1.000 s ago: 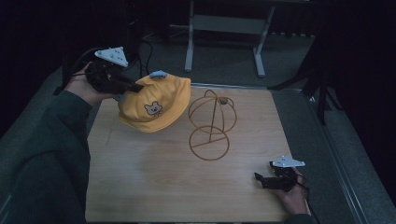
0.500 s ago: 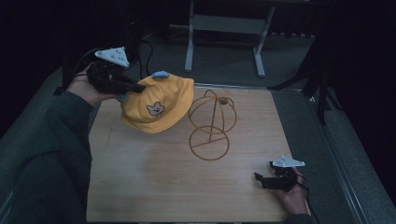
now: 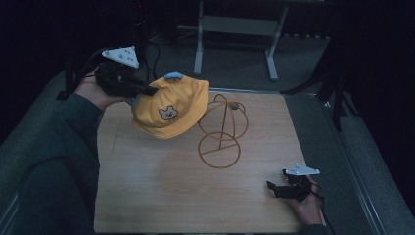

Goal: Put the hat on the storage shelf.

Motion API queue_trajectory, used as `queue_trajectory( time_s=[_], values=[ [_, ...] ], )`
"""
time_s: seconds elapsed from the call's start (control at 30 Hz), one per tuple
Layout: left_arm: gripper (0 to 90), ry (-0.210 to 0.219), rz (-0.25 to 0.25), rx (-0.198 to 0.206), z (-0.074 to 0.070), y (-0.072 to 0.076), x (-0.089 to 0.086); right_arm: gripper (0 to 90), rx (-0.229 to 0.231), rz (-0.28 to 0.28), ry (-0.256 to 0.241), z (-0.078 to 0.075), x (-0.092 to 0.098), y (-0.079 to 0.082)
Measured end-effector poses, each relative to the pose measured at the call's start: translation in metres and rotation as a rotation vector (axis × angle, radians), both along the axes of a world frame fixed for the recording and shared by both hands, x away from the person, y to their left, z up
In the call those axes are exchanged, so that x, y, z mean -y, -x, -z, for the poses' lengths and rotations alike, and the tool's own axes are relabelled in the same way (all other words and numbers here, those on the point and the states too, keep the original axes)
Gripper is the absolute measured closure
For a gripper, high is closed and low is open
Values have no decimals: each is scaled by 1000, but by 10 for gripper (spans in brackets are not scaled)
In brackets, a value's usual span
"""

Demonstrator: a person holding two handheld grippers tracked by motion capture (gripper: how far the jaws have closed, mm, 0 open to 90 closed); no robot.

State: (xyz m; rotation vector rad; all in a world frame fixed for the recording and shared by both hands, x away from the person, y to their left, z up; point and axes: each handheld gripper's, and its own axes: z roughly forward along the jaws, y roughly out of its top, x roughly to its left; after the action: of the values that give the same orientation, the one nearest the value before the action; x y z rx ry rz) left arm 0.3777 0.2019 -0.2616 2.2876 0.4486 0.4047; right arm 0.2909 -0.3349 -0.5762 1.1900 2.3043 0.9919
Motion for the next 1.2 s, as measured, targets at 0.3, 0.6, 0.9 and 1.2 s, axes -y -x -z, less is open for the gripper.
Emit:
queue_trajectory(
  time_s=[0.3, 0.6, 0.9, 1.2],
  values=[
    [832, -11, 24, 2, -4, -1, 11, 147, 0, 0, 0, 0, 0, 0],
    [832, -12, 40, 9, -8, -1, 21, 147, -2, 1, 0, 0, 0, 0],
    [832, -19, 57, 13, -11, -2, 31, 147, -3, 2, -1, 0, 0, 0],
    [832, -23, 69, 16, -13, -5, 40, 147, -3, 1, 0, 0, 0, 0]
  ],
)
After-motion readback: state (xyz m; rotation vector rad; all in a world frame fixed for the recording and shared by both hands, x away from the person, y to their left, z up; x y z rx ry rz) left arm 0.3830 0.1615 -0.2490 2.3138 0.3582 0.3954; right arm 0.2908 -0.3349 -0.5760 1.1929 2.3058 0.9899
